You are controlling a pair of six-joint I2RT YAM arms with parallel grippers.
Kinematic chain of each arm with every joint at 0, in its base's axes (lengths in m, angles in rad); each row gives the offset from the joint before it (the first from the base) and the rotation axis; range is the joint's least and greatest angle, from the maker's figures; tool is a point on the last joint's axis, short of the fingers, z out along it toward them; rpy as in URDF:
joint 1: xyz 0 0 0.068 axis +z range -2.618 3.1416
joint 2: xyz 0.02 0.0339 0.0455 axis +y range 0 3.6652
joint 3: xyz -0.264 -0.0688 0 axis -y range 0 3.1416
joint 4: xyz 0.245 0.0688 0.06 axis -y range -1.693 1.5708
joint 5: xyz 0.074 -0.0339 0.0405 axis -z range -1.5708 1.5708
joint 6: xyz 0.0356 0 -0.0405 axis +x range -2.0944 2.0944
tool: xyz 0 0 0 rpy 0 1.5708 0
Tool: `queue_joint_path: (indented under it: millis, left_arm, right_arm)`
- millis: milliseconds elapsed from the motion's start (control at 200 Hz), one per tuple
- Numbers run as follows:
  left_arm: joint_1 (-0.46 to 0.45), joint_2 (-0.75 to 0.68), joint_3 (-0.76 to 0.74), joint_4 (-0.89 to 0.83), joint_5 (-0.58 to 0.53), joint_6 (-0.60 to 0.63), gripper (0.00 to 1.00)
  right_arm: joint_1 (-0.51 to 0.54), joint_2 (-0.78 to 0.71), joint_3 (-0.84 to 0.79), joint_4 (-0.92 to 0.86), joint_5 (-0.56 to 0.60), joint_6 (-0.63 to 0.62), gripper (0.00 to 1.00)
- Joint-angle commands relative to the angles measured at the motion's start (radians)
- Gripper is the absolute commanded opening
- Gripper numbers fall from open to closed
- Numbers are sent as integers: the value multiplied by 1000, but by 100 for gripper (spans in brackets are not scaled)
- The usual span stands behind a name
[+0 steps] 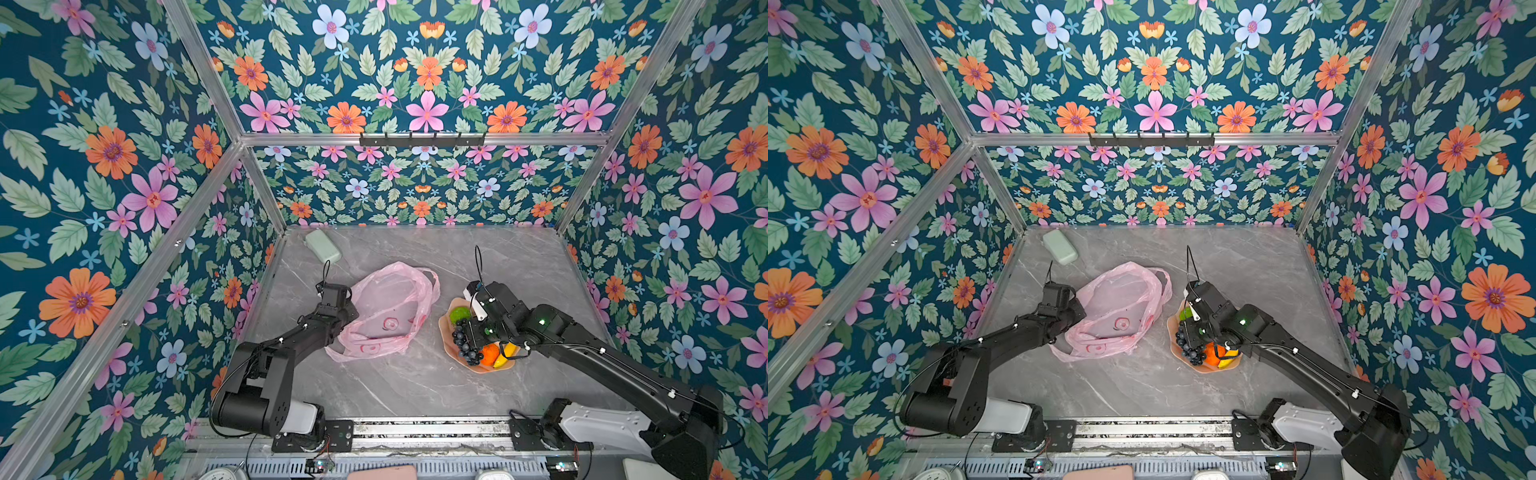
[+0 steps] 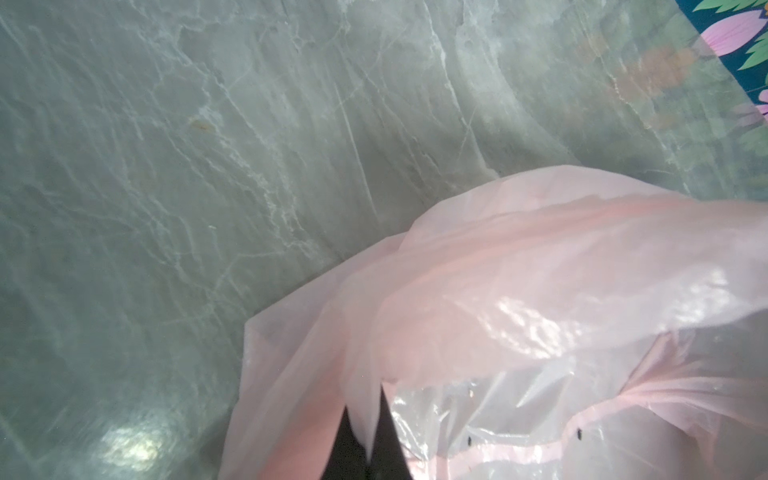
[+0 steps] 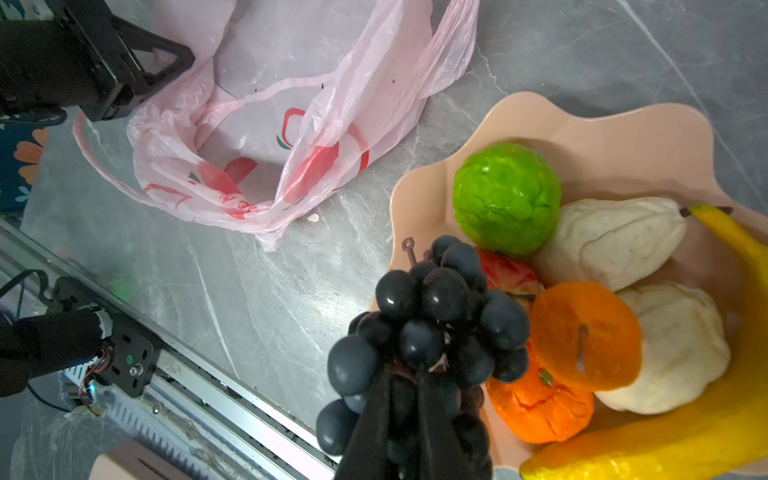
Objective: Take the fake fruits out of the plastic bag
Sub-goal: 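Lower the black grapes into the peach bowl and open the right gripper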
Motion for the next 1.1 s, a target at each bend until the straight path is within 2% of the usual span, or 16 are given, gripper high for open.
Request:
queue_joint_path:
  millis: [0,540,1095]
  left_arm:
    - [0,4,-2,-6,-9,12,0]
    - [1,11,1,-7,-10,15,0]
    - [1,-6,-2,-7,-13,15,0]
  right_arm:
    - [-4,25,10,2,26,-16,12]
    - [-9,149,26,93,-1,-17,13]
    - [-17,246,16,135,76,42,18]
